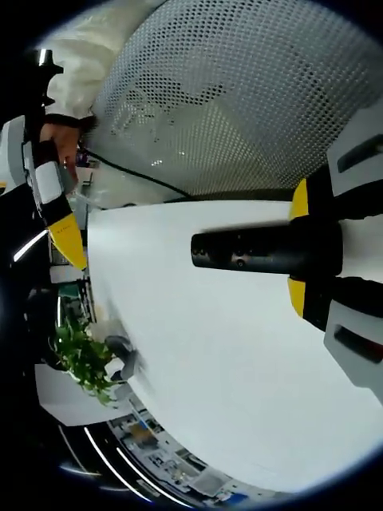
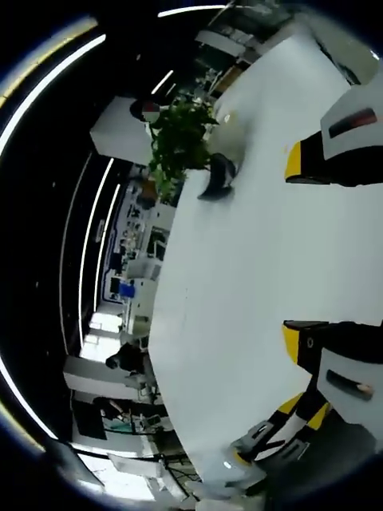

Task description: Press the specified remote control buttons in sequence, fully releasing each button before pressing the next.

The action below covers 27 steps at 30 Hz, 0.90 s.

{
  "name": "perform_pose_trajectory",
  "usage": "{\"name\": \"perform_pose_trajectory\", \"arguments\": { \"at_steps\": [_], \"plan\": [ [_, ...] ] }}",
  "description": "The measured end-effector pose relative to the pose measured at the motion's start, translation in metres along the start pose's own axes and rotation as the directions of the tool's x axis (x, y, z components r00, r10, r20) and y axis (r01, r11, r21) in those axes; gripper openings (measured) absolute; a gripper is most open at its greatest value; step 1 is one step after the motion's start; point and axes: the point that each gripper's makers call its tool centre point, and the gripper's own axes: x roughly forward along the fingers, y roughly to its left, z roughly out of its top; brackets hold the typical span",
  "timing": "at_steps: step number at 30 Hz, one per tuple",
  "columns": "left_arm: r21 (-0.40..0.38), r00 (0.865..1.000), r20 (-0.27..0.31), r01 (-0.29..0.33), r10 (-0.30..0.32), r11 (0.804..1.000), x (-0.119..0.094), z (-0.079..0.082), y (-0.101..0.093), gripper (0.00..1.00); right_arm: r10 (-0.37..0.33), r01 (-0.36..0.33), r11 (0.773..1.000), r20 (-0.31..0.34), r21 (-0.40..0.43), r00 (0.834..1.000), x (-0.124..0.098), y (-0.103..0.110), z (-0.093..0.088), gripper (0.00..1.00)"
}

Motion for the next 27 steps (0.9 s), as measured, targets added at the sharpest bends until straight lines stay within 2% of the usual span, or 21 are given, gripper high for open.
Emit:
{"name": "perform_pose_trajectory", "arguments": {
  "at_steps": [4, 6, 8, 15, 20, 24, 27],
  "plan": [
    [0.056, 1.000, -0.002, -0.011, 0.011, 0.998, -0.003, 0.000, 0.004, 0.24, -0.005, 0.005, 1.000, -0.052, -0.006, 0.999, 0.007, -0.006, -0.010, 0.69],
    [0.053, 1.000, -0.014, -0.009, 0.010, 0.999, -0.005, -0.002, 0.005, 0.24, -0.009, 0.010, 0.999, -0.025, 0.035, 1.000, 0.004, -0.008, -0.007, 0.69],
    [0.034, 1.000, -0.019, -0.006, 0.007, 0.999, -0.006, -0.004, 0.009, 0.24, -0.010, 0.010, 0.999, -0.005, 0.040, 1.000, 0.003, -0.008, -0.004, 0.71],
    [0.044, 0.999, -0.026, -0.023, 0.024, 0.999, -0.010, -0.008, 0.023, 0.24, -0.052, 0.055, 0.998, -0.052, 0.040, 0.997, 0.007, -0.016, -0.014, 0.82],
    [0.032, 1.000, -0.024, -0.001, 0.002, 0.999, -0.011, -0.011, 0.027, 0.24, -0.057, 0.062, 0.996, -0.074, 0.063, 0.996, 0.006, -0.018, -0.018, 0.78],
    [0.019, 1.000, -0.026, 0.015, -0.014, 1.000, -0.013, -0.015, 0.033, 0.24, -0.099, 0.105, 0.989, -0.059, 0.105, 0.993, 0.003, -0.029, -0.018, 0.79],
    [0.038, 0.999, -0.036, 0.015, -0.014, 0.999, -0.013, -0.016, 0.039, 0.24, -0.104, 0.126, 0.964, -0.107, 0.234, 0.989, 0.004, -0.039, -0.033, 0.80]
  ]
}}
